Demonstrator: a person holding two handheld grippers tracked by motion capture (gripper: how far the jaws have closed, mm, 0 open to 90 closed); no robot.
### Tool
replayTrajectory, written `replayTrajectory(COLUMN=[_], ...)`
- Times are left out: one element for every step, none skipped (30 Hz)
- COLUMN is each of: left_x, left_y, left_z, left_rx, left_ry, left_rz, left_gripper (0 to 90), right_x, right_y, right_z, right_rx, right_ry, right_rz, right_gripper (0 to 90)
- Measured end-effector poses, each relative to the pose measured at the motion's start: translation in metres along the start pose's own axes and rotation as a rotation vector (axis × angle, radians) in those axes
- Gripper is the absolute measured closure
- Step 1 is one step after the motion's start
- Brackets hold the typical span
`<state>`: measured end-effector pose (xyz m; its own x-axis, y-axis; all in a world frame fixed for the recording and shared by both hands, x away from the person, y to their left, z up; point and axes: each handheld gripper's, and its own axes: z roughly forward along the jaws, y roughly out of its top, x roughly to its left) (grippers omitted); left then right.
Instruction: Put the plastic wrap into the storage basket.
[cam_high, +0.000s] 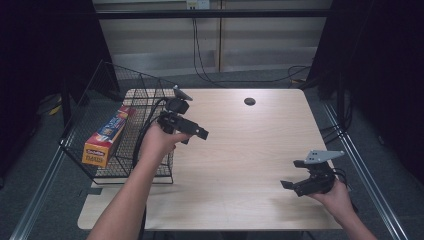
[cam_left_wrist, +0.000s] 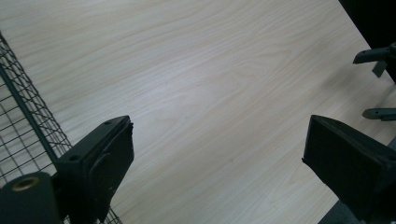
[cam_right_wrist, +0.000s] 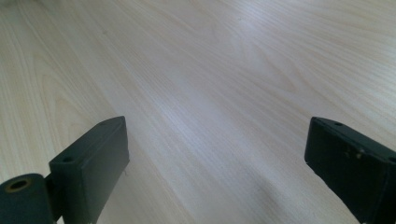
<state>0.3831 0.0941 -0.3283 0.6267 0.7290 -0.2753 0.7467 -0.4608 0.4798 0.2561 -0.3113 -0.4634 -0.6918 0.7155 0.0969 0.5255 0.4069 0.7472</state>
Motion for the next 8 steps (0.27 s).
replayTrajectory(left_x=[-0.001, -0.002, -0.003, -0.005, -0.006, -0.008, -0.009, -0.011], left_y=[-0.001, -0.002, -0.002, -0.003, -0.004, -0.005, -0.006, -0.007], left_z=[0.002, 0.004, 0.006, 0.008, 0.01, 0.012, 0.014, 0.017], left_rx=[-0.004, -0.004, 0.0, -0.004, -0.009, -0.008, -0.012, -0.01], left_ry=[-0.007, -0.014, -0.022, -0.017, -0.021, -0.027, -0.029, -0.035], left_rz=[-0.001, 0.004, 0.014, 0.019, 0.02, 0.029, 0.027, 0.033], left_gripper=[8.5, 8.4, 8.1, 8.0, 7.8, 7.6, 7.6, 7.5], right_x=[0.0, 0.0, 0.0, 0.0, 0.0, 0.0, 0.0, 0.0], right_y=[0.0, 0.0, 0.0, 0.0, 0.0, 0.0, 0.0, 0.0], right_z=[0.0, 0.0, 0.0, 0.0, 0.0, 0.0, 0.0, 0.001], right_rx=[0.0, 0.002, 0.003, 0.003, 0.002, 0.004, 0.005, 0.006], right_ry=[-0.001, 0.001, 0.001, 0.002, 0.0, -0.003, -0.006, -0.003], right_rz=[-0.003, -0.005, -0.004, -0.004, -0.005, -0.005, -0.007, -0.006], right_gripper=[6.5, 6.5, 6.5, 6.4, 6.4, 6.4, 6.3, 6.3])
